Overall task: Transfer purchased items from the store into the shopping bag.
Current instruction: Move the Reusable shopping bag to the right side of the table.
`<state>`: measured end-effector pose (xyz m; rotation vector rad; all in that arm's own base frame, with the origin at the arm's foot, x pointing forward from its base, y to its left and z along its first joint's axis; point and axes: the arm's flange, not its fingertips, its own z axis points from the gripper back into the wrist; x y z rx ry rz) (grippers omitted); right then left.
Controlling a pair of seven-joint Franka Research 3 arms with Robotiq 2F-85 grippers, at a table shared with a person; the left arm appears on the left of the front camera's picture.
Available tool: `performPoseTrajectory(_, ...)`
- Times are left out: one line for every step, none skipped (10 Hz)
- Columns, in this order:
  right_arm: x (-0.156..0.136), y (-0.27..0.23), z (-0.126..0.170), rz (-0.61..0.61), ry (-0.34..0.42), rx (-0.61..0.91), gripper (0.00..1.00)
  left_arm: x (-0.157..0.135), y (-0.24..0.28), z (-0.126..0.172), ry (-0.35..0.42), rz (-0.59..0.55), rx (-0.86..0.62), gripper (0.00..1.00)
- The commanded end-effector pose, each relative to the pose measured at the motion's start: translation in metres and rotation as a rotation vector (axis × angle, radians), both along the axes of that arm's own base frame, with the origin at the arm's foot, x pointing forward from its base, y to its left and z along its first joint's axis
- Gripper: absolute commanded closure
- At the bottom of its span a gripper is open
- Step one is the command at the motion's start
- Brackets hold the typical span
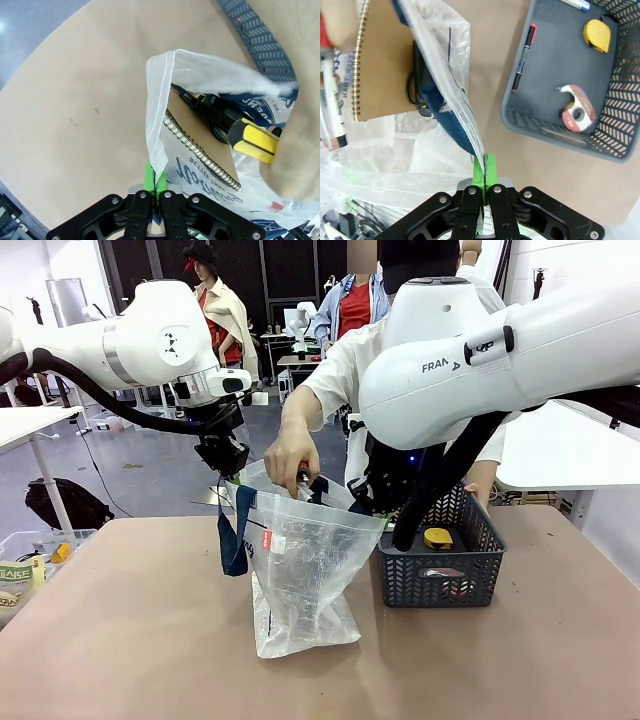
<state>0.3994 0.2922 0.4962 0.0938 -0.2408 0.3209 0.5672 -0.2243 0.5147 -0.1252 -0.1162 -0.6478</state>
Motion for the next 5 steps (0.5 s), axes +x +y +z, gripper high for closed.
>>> performPoseTrajectory(-0.0007, -0.0013, 0.0002, -0.005, -0.002, 0.004, 1.0, -0.0028, 0.002, 0.0006, -0.005, 0.013, 0.0, 1.0)
performPoseTrajectory(-0.0007, -0.0013, 0.0002, -0.005, -0.002, 0.004, 1.0, -0.0028, 0.002, 0.0006, -0.005, 0.013, 0.0, 1.0)
performPoseTrajectory(-0.0007, -0.0013, 0.0002, -0.005, -0.002, 0.004, 1.0, -0.0028, 0.002, 0.0006, -0.005, 0.013, 0.0, 1.0)
performPoseTrajectory(-0.0007, -0.0013, 0.0002, -0.005, -0.002, 0.004, 1.0, -0.0028, 0.002, 0.0006, -0.005, 0.013, 0.0, 1.0)
performPoseTrajectory(-0.0007, -0.0013, 0.0002, -0.005, -0.002, 0.004, 1.0, -0.0028, 0.002, 0.0006, -0.005, 0.013, 0.0, 1.0)
